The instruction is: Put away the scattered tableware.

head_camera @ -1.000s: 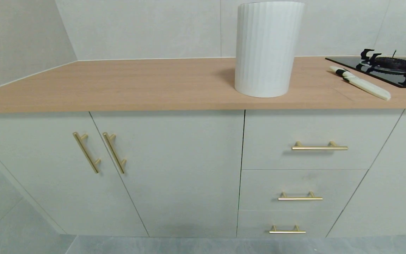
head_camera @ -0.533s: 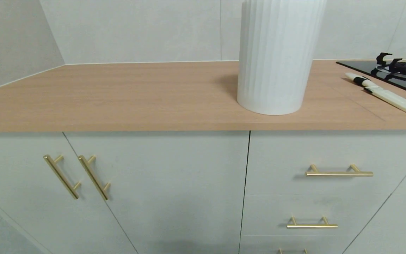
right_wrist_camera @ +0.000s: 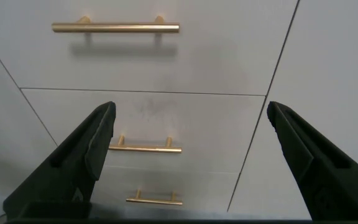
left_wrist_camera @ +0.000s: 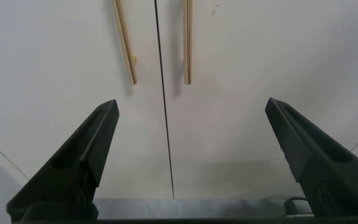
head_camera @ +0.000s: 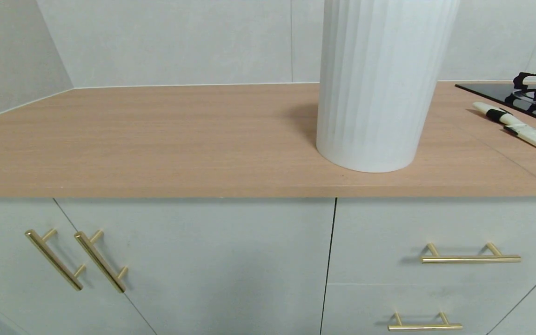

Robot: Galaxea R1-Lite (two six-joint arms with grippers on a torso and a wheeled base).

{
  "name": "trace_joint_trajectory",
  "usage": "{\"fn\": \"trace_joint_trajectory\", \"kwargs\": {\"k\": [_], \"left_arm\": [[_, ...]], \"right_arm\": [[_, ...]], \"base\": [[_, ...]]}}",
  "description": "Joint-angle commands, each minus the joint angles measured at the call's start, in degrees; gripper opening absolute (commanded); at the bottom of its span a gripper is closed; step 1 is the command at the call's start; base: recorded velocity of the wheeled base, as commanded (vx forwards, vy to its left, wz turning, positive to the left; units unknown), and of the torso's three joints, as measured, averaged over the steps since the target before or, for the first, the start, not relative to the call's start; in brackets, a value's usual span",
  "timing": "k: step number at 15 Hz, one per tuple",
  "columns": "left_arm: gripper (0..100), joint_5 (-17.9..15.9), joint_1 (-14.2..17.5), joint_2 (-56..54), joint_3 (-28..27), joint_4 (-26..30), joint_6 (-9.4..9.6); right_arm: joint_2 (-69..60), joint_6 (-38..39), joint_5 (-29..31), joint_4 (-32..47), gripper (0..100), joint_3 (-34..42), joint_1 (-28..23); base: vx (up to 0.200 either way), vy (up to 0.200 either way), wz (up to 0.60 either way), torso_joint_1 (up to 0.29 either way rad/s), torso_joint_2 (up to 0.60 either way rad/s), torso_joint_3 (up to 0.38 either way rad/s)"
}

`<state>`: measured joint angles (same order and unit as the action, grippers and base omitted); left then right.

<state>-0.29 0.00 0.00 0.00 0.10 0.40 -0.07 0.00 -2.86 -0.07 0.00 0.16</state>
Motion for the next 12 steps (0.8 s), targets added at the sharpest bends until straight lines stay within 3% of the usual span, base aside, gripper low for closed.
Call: {"fn": "trace_joint_trajectory", "kwargs": {"k": [1, 2, 9, 12], "left_arm": [[100, 0.0, 0.0, 0.1, 0.0, 0.0, 0.04], [100, 0.0, 0.0, 0.1, 0.0, 0.0, 0.04], [100, 0.0, 0.0, 0.1, 0.0, 0.0, -0.05], [100, 0.0, 0.0, 0.1, 0.0, 0.0, -0.14]], "right_arm": [[0.1, 0.0, 0.0, 0.0, 100, 0.0, 0.0], [0.1, 0.0, 0.0, 0.0, 100, 0.0, 0.0], [0.1, 0.0, 0.0, 0.0, 100, 0.0, 0.1], [0.1, 0.0, 0.0, 0.0, 100, 0.0, 0.0]], "base": [[0.000, 0.000, 0.00, 0.000, 0.00, 0.000], [0.000, 0.000, 0.00, 0.000, 0.00, 0.000], [0.000, -0.200, 0.00, 0.004, 0.00, 0.006], [0.000, 0.000, 0.00, 0.000, 0.00, 0.000]]}}
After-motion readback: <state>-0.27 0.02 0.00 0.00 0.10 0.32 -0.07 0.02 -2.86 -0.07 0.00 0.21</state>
